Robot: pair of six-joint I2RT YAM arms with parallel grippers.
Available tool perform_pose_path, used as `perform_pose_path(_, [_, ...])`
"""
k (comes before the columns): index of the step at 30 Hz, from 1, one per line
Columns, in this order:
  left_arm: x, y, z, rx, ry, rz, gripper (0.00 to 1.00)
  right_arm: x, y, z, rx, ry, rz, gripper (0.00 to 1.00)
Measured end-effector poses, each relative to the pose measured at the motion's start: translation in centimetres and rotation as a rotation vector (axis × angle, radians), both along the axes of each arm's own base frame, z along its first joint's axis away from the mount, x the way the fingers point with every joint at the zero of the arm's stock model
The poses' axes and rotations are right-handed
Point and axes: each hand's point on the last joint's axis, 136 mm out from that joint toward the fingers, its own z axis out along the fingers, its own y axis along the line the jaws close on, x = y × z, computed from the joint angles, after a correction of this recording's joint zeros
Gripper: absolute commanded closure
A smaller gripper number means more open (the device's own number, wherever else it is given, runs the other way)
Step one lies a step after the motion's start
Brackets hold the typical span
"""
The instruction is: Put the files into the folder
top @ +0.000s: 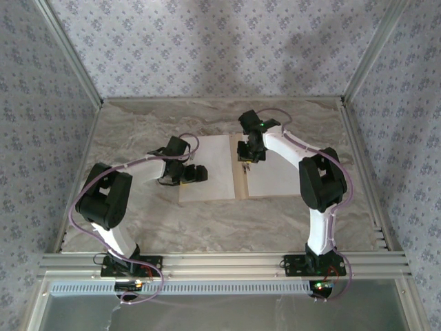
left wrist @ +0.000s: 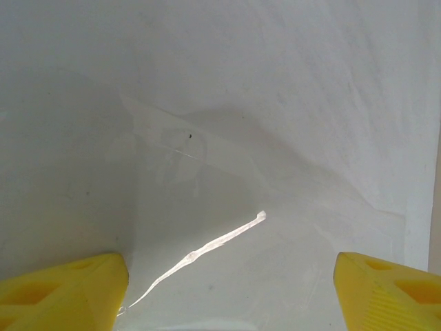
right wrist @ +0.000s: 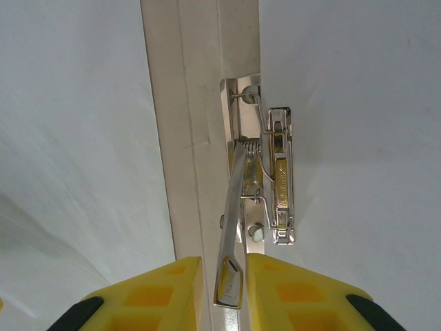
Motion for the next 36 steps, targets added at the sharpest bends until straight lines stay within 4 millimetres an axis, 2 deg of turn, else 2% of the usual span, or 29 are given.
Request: perform_pose_path(36, [0.09, -0.03, -0.03, 0.014, 0.025, 0.0, 0.19, -0.47, -0.24, -0.53, -0.017, 0.023, 0.03, 0.9])
